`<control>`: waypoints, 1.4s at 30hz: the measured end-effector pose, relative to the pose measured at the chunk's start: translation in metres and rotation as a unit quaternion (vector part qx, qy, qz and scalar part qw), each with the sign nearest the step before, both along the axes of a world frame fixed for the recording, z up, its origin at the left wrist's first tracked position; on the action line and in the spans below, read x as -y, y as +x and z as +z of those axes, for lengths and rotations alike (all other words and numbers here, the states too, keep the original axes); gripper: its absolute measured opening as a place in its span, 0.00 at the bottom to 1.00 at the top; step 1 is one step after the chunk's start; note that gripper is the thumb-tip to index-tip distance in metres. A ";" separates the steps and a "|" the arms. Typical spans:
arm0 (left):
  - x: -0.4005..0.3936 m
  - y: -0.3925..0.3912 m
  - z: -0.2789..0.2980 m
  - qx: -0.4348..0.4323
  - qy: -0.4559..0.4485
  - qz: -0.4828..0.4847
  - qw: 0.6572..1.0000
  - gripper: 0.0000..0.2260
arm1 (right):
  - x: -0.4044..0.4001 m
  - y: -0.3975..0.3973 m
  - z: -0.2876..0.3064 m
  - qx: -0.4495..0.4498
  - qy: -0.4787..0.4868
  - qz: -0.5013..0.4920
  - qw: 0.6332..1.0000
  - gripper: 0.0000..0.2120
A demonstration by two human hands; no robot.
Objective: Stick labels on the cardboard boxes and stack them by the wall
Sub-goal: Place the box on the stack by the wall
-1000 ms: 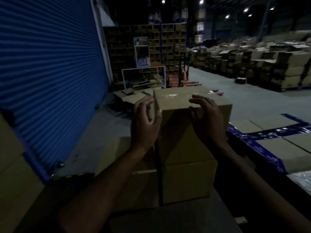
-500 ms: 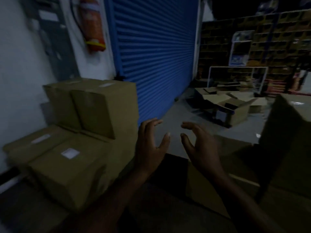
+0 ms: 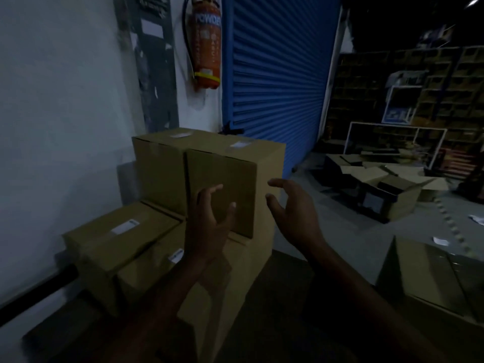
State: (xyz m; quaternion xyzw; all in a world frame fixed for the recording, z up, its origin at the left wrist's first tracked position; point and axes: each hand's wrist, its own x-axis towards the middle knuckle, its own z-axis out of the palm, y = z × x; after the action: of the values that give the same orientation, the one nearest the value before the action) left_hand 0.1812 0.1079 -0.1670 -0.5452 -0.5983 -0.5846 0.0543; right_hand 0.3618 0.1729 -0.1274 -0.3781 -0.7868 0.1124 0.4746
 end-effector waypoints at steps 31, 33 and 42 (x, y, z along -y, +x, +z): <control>-0.180 -0.152 0.061 0.261 -0.109 -0.047 0.958 0.33 | -0.075 -0.099 -0.009 -0.091 0.034 -0.161 0.982 0.06; -0.177 -0.151 0.062 0.258 -0.120 -0.068 0.956 0.31 | -0.076 -0.098 -0.006 -0.212 -0.075 -0.174 0.959 0.09; -0.110 -0.109 0.080 0.265 -0.053 -0.094 0.958 0.25 | -0.028 -0.072 0.010 -0.344 -0.228 -0.055 0.909 0.22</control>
State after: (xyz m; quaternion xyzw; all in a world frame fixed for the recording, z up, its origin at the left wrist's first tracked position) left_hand 0.0726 0.2175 -0.0870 -0.4266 -0.5671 -0.6783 -0.1905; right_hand 0.2897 0.2007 -0.1171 -0.4566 -0.5052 0.3861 0.6222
